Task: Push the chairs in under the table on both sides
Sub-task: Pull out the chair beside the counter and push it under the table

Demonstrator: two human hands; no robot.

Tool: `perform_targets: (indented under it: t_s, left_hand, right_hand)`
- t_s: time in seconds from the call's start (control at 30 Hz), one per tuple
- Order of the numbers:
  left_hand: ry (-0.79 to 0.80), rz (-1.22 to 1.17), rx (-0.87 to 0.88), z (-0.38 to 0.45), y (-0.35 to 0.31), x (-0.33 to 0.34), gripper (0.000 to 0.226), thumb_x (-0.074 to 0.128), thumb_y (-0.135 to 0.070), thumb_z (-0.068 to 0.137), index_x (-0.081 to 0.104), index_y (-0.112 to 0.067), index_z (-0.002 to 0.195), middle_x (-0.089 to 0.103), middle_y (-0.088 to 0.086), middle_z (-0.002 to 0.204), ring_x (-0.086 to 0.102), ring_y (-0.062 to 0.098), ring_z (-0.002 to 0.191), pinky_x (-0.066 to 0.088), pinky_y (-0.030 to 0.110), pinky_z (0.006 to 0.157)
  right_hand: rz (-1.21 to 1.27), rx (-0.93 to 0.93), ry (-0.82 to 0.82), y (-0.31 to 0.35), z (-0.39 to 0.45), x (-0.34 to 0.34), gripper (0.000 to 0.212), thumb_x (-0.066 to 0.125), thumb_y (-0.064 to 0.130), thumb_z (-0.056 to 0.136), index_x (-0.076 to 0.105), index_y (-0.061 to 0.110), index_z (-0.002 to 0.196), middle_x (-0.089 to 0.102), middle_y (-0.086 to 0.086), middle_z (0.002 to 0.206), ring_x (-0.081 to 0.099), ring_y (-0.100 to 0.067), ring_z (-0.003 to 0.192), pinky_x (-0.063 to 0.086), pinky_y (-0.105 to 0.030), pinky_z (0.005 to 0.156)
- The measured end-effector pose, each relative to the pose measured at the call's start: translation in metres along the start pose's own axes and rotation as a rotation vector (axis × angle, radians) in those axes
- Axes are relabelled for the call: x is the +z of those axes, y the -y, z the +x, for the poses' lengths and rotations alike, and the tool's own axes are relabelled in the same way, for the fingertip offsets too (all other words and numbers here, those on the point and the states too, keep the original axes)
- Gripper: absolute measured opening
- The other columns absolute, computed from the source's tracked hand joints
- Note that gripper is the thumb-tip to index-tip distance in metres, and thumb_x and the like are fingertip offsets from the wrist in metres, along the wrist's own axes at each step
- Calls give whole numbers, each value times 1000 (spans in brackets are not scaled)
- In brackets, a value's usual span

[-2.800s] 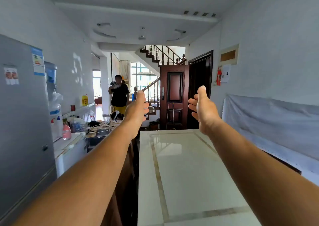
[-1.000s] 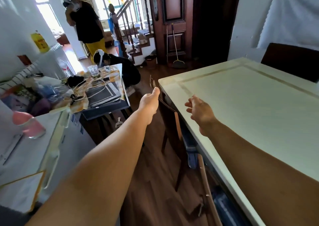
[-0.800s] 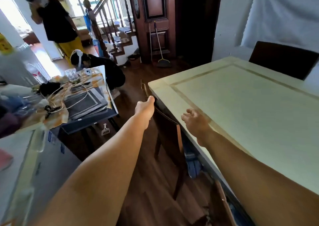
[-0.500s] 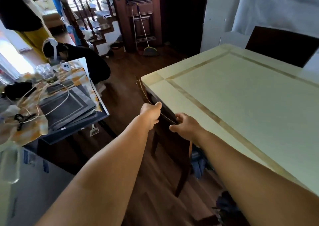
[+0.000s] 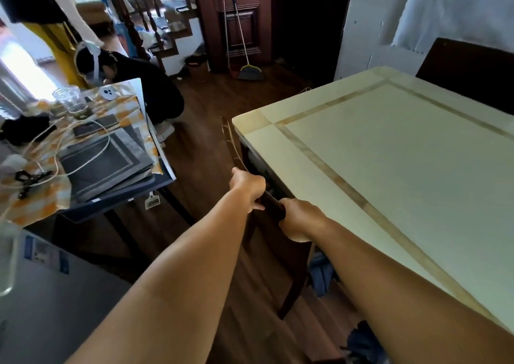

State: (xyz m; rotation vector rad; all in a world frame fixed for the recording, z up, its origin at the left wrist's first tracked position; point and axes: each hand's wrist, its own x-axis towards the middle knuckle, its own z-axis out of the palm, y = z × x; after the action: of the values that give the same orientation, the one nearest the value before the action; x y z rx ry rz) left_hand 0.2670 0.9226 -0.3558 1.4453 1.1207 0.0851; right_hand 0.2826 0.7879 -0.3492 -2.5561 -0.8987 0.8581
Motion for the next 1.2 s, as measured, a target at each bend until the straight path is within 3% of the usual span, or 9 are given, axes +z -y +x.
perform_targets:
  t_s: [0.2,0.3,0.47,0.57,0.73,0.87,0.97,1.1,1.2]
  left_hand:
    - [-40,28,6,-12,2,-6,49,52,4,84,38,-6,130,50,18,127,62,40,102,58,43,45]
    - [-63,53,3,-19,10,-15,48,52,4,84,38,-5,130,51,18,125,63,40,97,56,42,40]
    - [-126,111,15,-32,31,-47,51,54,2,85,38,-8,132,47,15,126,54,31,73,53,38,34]
    - [-183,146,5,-39,45,-73,51,53,1,85,39,-10,132,47,14,125,50,28,66,56,42,39]
    - [-265,218,-10,-62,71,-120,53,52,-3,86,37,-12,136,47,13,131,56,38,98,54,39,35]
    - [-342,314,16,-81,91,-155,46,50,-3,84,44,-10,129,55,12,114,56,30,84,46,31,28]
    - [-378,300,10,-91,107,-177,48,50,-2,85,43,-10,132,55,15,120,58,36,95,43,26,25]
    - [-392,263,-8,-105,130,-203,43,51,-4,84,47,-11,127,59,16,115,59,35,95,48,28,33]
    - [-441,263,-13,-116,143,-221,42,52,-7,81,50,-11,122,60,15,111,60,33,94,58,41,64]
  right_hand:
    - [-6,-15,1,5,-8,5,42,48,11,86,51,23,126,61,-7,107,59,-25,97,42,-31,71]
    - [-14,-51,3,9,-15,12,34,48,12,85,55,21,117,62,-5,96,61,-25,89,44,-32,68]
    - [-21,-95,-28,32,-34,43,32,50,15,87,55,18,119,63,-9,112,61,-29,99,47,-34,73]
    - [4,-150,-63,54,-50,65,28,50,18,87,55,17,114,64,-11,112,62,-31,98,49,-36,74]
    - [9,-192,-14,95,-76,101,29,48,18,89,52,13,117,61,-13,117,59,-35,105,47,-39,75]
    - [5,-220,49,126,-96,126,25,51,17,87,51,12,112,64,-12,108,61,-33,97,44,-36,66]
    - [19,-226,65,144,-111,140,27,52,16,88,51,11,114,64,-12,110,62,-32,99,40,-34,66]
    - [31,-238,98,162,-130,161,32,54,14,86,51,9,118,64,-13,110,62,-32,100,39,-35,65]
    - [19,-265,103,171,-139,175,34,55,14,86,50,10,120,64,-12,111,62,-32,101,43,-35,66]
